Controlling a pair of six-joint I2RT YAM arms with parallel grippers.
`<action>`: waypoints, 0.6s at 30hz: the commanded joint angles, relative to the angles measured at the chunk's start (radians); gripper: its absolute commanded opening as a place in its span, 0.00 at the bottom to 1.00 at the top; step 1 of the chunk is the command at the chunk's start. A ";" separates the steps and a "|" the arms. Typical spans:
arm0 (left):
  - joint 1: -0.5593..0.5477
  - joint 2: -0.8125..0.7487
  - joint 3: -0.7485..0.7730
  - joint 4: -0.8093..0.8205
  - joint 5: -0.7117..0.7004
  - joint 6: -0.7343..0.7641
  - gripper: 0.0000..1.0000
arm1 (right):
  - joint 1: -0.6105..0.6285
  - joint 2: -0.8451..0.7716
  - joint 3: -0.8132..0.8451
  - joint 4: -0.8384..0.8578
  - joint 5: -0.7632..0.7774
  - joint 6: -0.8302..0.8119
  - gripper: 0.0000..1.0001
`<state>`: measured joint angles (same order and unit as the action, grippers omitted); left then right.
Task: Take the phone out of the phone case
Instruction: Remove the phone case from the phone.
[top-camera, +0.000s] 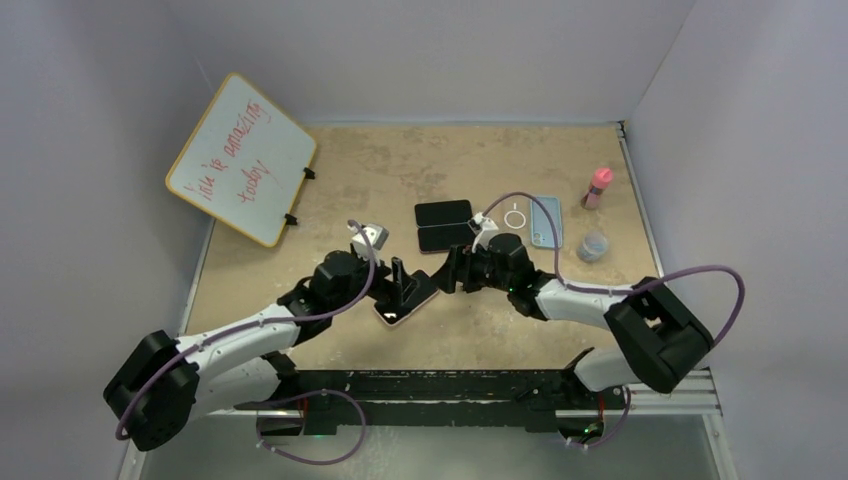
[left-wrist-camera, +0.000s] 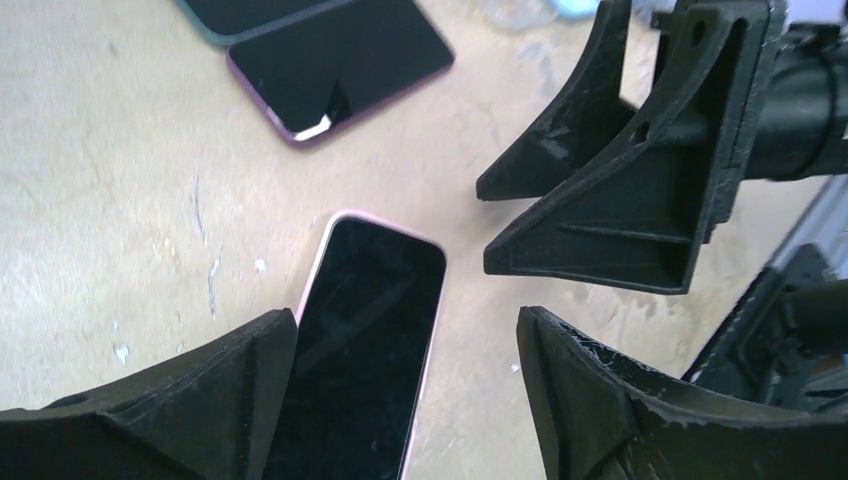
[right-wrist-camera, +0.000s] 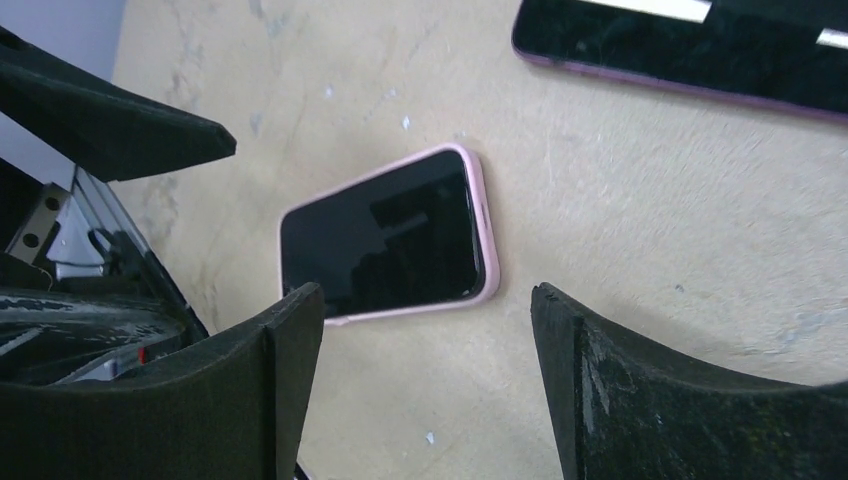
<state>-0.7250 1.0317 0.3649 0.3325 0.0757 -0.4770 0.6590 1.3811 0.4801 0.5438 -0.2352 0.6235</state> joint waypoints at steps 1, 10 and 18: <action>-0.073 0.062 0.063 -0.211 -0.160 0.021 0.85 | 0.001 0.081 0.053 -0.023 -0.077 -0.029 0.77; -0.104 0.110 0.077 -0.399 -0.238 -0.282 0.86 | 0.001 0.205 0.153 -0.086 -0.111 -0.113 0.77; -0.224 0.183 0.220 -0.550 -0.351 -0.114 0.88 | 0.001 0.167 0.165 -0.136 -0.090 -0.195 0.81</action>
<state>-0.8917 1.1694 0.4816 -0.1246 -0.1963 -0.6697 0.6598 1.5848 0.6132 0.4522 -0.3313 0.4950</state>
